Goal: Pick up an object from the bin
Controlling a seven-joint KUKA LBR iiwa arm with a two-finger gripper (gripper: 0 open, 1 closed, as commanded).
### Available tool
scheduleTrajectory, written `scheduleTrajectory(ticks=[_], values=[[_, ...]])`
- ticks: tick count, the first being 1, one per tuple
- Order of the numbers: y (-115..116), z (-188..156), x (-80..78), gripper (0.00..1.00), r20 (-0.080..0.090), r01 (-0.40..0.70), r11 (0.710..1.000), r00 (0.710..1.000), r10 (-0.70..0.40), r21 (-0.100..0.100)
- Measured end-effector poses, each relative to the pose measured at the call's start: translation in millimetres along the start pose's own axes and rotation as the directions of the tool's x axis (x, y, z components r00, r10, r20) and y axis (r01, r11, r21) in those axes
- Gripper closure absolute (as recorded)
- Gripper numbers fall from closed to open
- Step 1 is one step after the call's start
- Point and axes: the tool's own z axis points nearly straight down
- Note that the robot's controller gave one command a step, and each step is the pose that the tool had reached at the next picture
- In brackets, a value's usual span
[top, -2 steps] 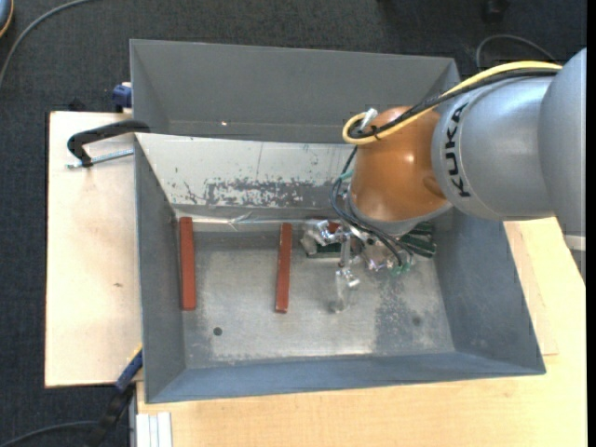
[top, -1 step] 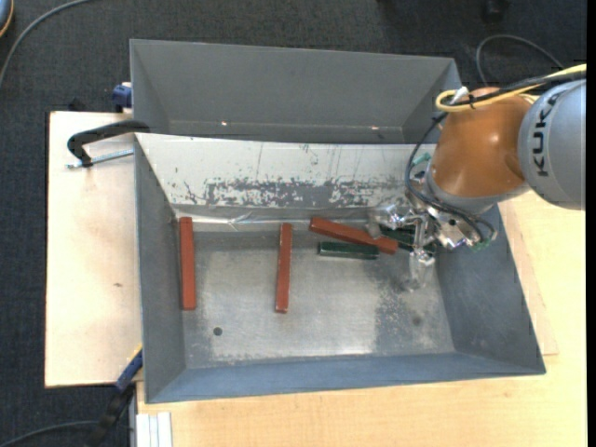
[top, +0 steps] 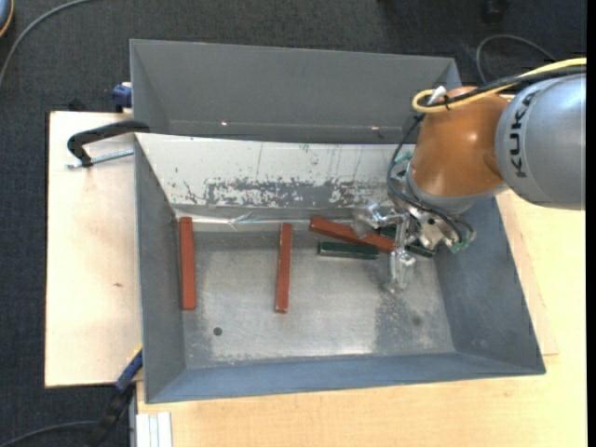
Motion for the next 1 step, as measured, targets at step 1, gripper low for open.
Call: scheduleTrajectory(ticks=[1], values=[[23.5,-0.1,-11.9,0.0,0.0,-0.083,0.997,0.997,0.083,0.0]])
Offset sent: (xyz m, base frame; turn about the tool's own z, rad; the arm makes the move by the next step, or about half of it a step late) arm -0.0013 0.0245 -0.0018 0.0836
